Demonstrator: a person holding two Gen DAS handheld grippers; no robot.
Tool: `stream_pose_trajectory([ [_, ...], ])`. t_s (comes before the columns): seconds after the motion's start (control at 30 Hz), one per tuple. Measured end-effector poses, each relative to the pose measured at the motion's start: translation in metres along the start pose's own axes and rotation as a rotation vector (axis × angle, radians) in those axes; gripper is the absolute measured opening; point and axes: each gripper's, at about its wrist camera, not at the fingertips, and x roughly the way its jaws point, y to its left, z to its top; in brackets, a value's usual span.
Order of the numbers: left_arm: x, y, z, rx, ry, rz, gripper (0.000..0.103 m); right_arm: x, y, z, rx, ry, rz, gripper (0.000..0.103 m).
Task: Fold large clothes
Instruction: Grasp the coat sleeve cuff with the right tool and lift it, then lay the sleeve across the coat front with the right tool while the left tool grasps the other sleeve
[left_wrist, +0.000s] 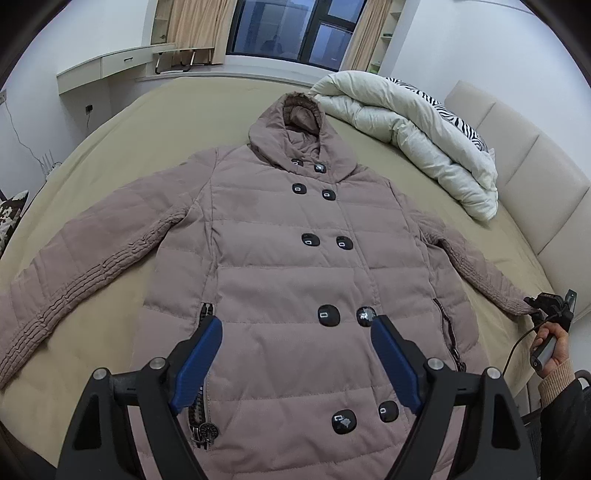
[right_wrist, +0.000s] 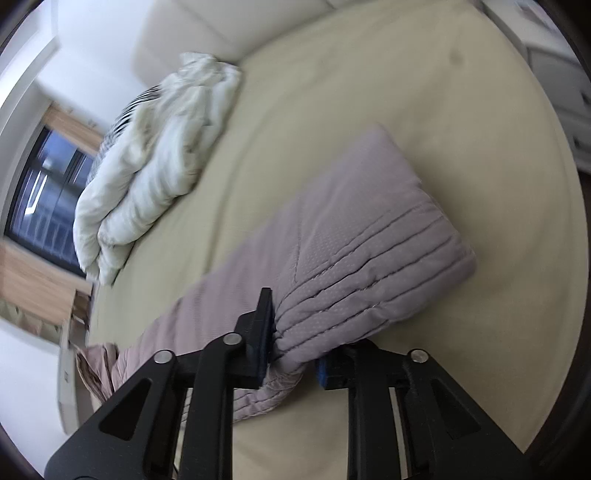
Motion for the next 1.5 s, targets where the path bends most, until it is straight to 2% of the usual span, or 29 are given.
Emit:
stream_pose_trajectory([
  [0.13, -0.005, 0.021, 0.012, -0.062, -0.036, -0.010, 0.084, -0.028, 0.096, -0.009, -0.222, -0.038, 0.127, 0.012],
  [0.23, -0.011, 0.040, 0.022, -0.112, -0.067, -0.009, 0.084, -0.039, 0.190, -0.045, -0.425, -0.007, 0.257, 0.012],
  [0.33, -0.017, 0.064, 0.028, -0.169, -0.097, -0.010, 0.084, -0.036, 0.279, -0.111, -0.620, 0.070, 0.373, 0.012],
  [0.4, -0.022, 0.080, 0.030, -0.200, -0.117, -0.002, 0.083, -0.027, 0.329, -0.169, -0.742, 0.140, 0.427, 0.012],
  [0.5, -0.025, 0.103, 0.030, -0.233, -0.126, 0.003, 0.083, -0.005, 0.370, -0.247, -0.864, 0.224, 0.454, 0.012],
  [0.57, -0.023, 0.116, 0.028, -0.251, -0.123, 0.007, 0.083, 0.026, 0.384, -0.297, -0.914, 0.322, 0.441, 0.012],
  [0.67, -0.015, 0.134, 0.024, -0.283, -0.104, -0.001, 0.083, 0.077, 0.382, -0.353, -0.964, 0.435, 0.327, 0.013],
  [0.73, -0.008, 0.142, 0.022, -0.304, -0.090, -0.018, 0.083, 0.094, 0.372, -0.374, -0.974, 0.476, 0.362, 0.018],
  [0.77, -0.004, 0.145, 0.021, -0.312, -0.080, -0.029, 0.083, 0.095, 0.368, -0.380, -0.990, 0.463, 0.389, 0.028],
  [0.8, 0.000, 0.148, 0.021, -0.320, -0.072, -0.041, 0.083, 0.091, 0.364, -0.384, -1.015, 0.445, 0.432, 0.049],
  [0.83, 0.005, 0.150, 0.022, -0.327, -0.066, -0.050, 0.083, 0.088, 0.363, -0.386, -1.038, 0.445, 0.465, 0.066],
  [0.87, 0.010, 0.152, 0.024, -0.339, -0.060, -0.065, 0.083, 0.083, 0.361, -0.388, -1.066, 0.453, 0.497, 0.100],
  [0.97, 0.023, 0.151, 0.032, -0.361, -0.052, -0.102, 0.083, 0.063, 0.360, -0.396, -1.143, 0.471, 0.509, 0.103],
  [1.03, 0.031, 0.146, 0.039, -0.359, -0.047, -0.127, 0.084, 0.050, 0.351, -0.380, -1.114, 0.474, 0.509, 0.103],
  [1.07, 0.037, 0.140, 0.044, -0.353, -0.041, -0.142, 0.085, 0.036, 0.344, -0.378, -1.073, 0.482, 0.525, 0.103],
  [1.13, 0.056, 0.129, 0.054, -0.348, -0.013, -0.168, 0.085, 0.023, 0.321, -0.353, -0.964, 0.510, 0.561, 0.103],
  [1.23, 0.091, 0.112, 0.067, -0.347, 0.051, -0.208, 0.085, -0.001, 0.279, -0.325, -0.814, 0.518, 0.550, 0.103],
  [1.3, 0.117, 0.099, 0.077, -0.325, 0.098, -0.213, 0.083, 0.003, 0.255, -0.296, -0.672, 0.559, 0.536, 0.103],
  [1.37, 0.141, 0.088, 0.084, -0.308, 0.143, -0.212, 0.072, 0.010, 0.233, -0.276, -0.548, 0.590, 0.556, 0.103],
  [1.43, 0.160, 0.083, 0.090, -0.288, 0.181, -0.165, 0.042, 0.021, 0.215, -0.258, -0.446, 0.610, 0.565, 0.103],
  [1.5, 0.174, 0.086, 0.095, -0.300, 0.195, -0.172, 0.026, 0.037, 0.199, -0.240, -0.339, 0.629, 0.588, 0.103],
])
